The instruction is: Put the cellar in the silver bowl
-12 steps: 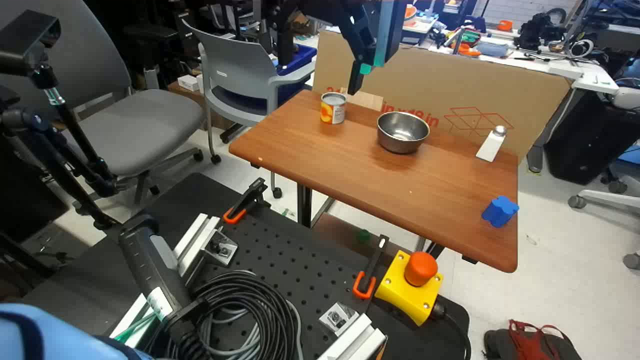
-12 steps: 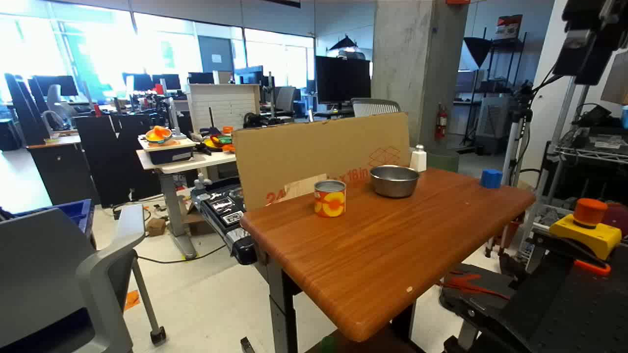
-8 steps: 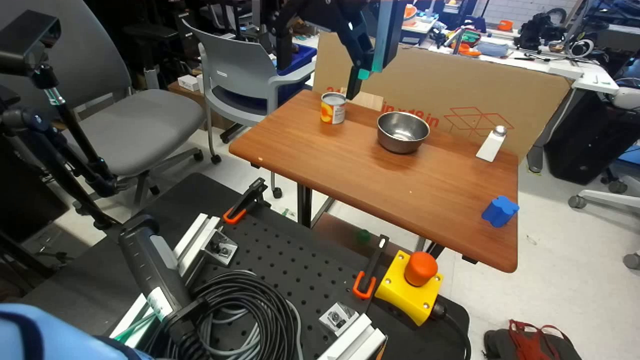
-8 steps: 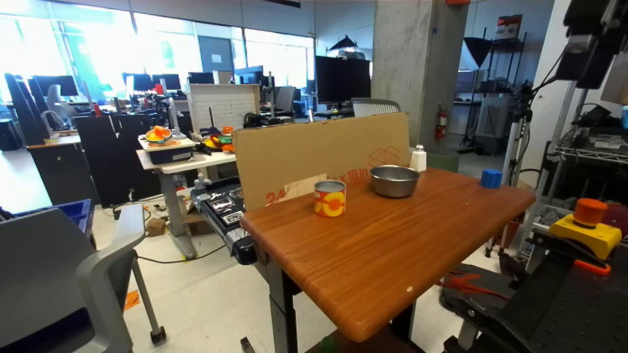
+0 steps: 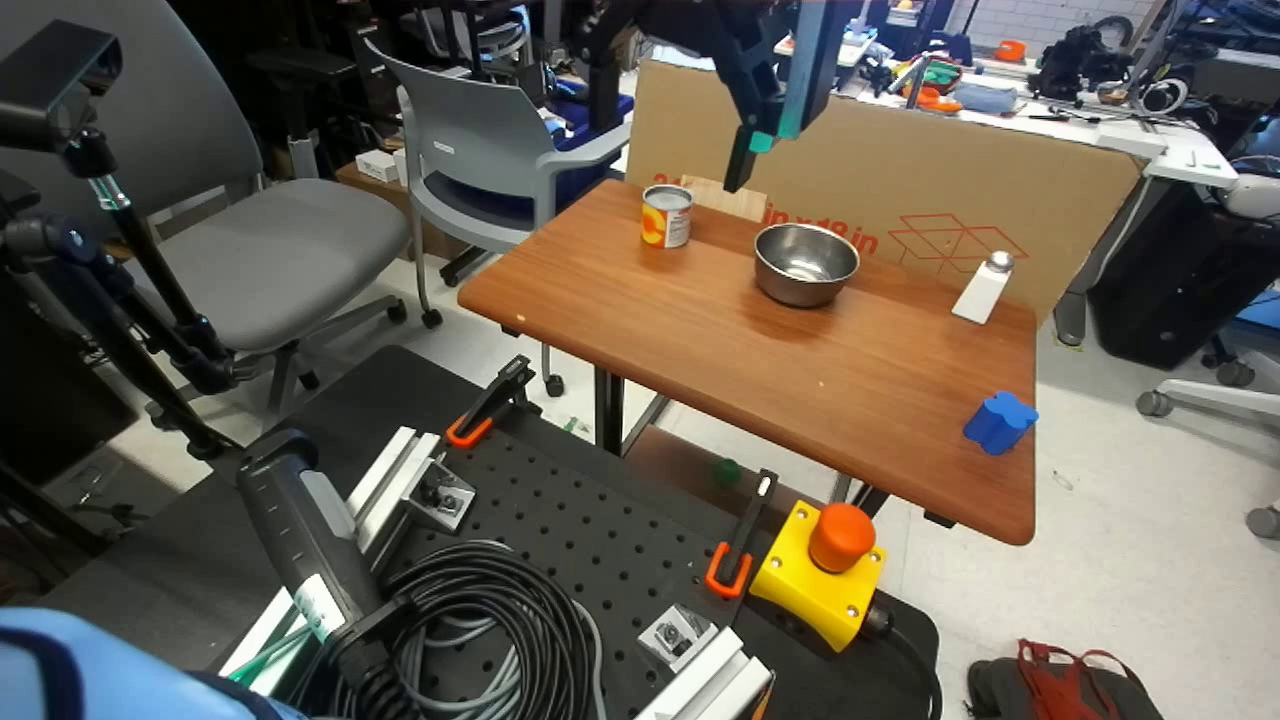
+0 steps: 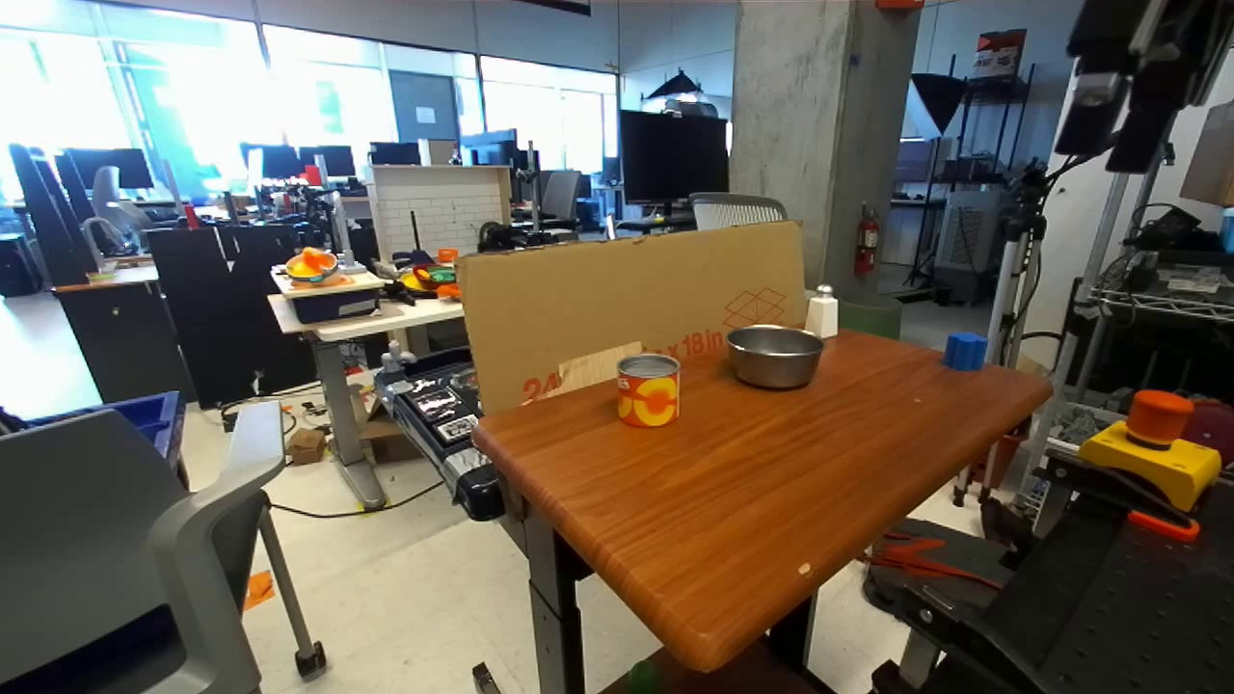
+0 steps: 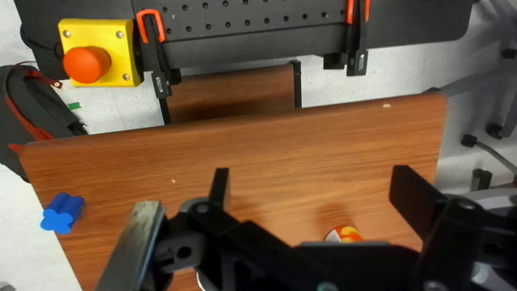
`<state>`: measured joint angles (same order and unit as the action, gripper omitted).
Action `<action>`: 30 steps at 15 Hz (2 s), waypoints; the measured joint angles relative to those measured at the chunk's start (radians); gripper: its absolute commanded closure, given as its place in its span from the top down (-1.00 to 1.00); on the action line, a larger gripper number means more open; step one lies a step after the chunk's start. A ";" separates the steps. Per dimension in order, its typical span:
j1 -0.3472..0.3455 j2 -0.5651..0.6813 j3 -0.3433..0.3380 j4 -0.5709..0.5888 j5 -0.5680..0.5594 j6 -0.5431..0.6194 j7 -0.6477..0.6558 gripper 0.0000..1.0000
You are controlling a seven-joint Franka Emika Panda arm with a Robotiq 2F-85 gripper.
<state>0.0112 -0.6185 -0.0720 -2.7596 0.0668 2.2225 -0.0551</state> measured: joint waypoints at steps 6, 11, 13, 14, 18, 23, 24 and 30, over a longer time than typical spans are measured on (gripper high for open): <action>-0.104 0.322 -0.078 0.236 0.003 0.162 0.024 1.00; -0.136 0.632 -0.100 0.521 0.006 0.173 0.102 1.00; -0.141 0.752 -0.100 0.639 0.006 0.162 0.146 1.00; -0.143 0.808 -0.100 0.697 0.005 0.146 0.169 1.00; -0.152 1.009 -0.104 0.932 0.003 0.021 0.240 1.00; -0.176 1.191 -0.106 1.178 0.002 -0.145 0.260 1.00; -0.181 1.220 -0.106 1.219 0.002 -0.162 0.260 1.00; -0.190 1.400 -0.105 1.433 0.002 -0.169 0.272 1.00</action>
<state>-0.1791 0.7812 -0.1767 -1.3263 0.0689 2.0533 0.2164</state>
